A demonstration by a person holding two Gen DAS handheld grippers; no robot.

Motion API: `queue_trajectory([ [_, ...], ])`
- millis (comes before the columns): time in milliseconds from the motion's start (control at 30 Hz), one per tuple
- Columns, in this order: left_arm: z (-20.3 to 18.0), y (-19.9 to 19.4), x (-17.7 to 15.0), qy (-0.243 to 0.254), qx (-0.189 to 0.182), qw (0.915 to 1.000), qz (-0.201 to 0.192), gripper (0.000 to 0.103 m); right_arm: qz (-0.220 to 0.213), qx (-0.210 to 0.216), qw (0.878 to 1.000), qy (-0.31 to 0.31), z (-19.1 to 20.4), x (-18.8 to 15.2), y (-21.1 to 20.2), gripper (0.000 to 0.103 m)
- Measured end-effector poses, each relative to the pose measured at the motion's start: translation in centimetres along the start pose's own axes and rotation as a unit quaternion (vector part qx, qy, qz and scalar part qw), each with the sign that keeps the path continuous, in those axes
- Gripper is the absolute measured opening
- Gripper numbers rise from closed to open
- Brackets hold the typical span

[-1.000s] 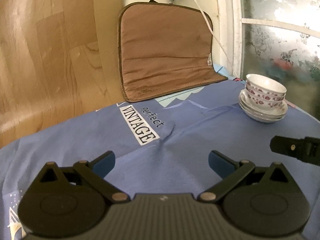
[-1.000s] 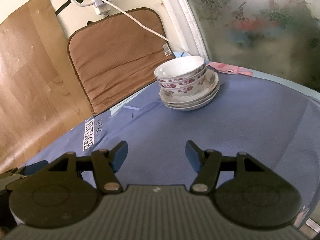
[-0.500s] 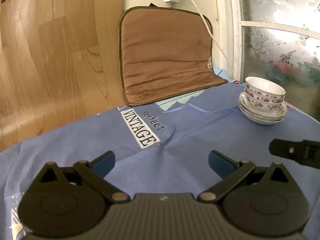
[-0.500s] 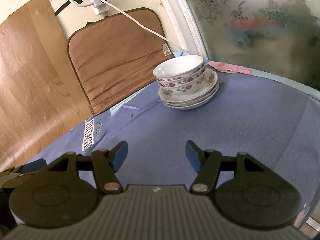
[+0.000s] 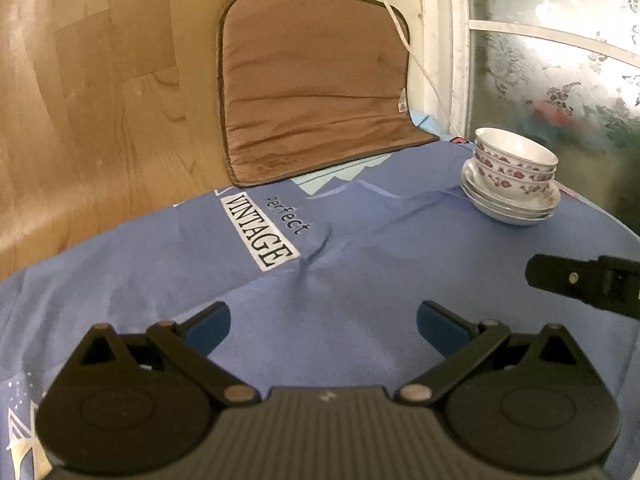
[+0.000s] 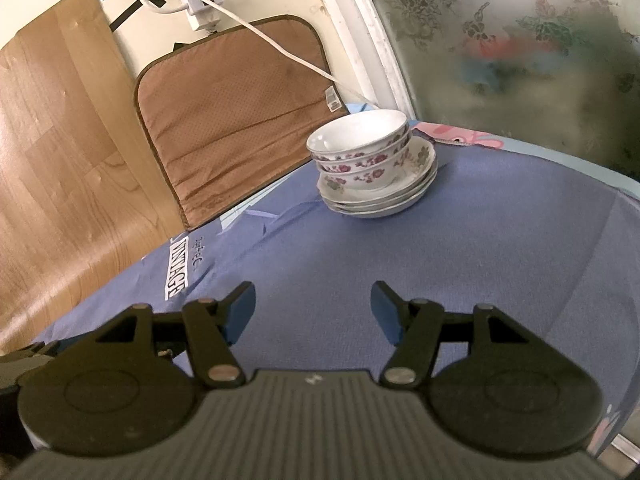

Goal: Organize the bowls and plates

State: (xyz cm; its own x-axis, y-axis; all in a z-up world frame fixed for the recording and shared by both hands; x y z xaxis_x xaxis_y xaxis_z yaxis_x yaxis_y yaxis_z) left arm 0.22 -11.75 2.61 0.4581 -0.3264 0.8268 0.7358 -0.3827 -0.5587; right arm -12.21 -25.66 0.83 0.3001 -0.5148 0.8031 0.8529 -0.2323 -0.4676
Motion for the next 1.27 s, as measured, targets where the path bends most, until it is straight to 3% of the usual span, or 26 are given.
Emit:
queue_trajectory([
  [600, -0.21, 0.22, -0.17, 0.003, -0.009, 0.9998, 0.015, 0.103, 0.002, -0.001, 1.0, 0.003, -0.06, -0.12, -0.05, 0.066],
  [1267, -0.88, -0.37, -0.3, 0.03, -0.016, 0.9994, -0.004, 0.103, 0.003, -0.002, 1.0, 0.002, -0.1, -0.51, -0.05, 0.066],
])
Point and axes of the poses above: each gripper's, at about its wrist camera, not at the fingertips, and y roughly the way its jaws point, z to its left, x to its top, the point moved 2 cm from there along y, roughly the way its jaws point, and after that the axes turned 3 degrees about -z, right-handed, at the moved point
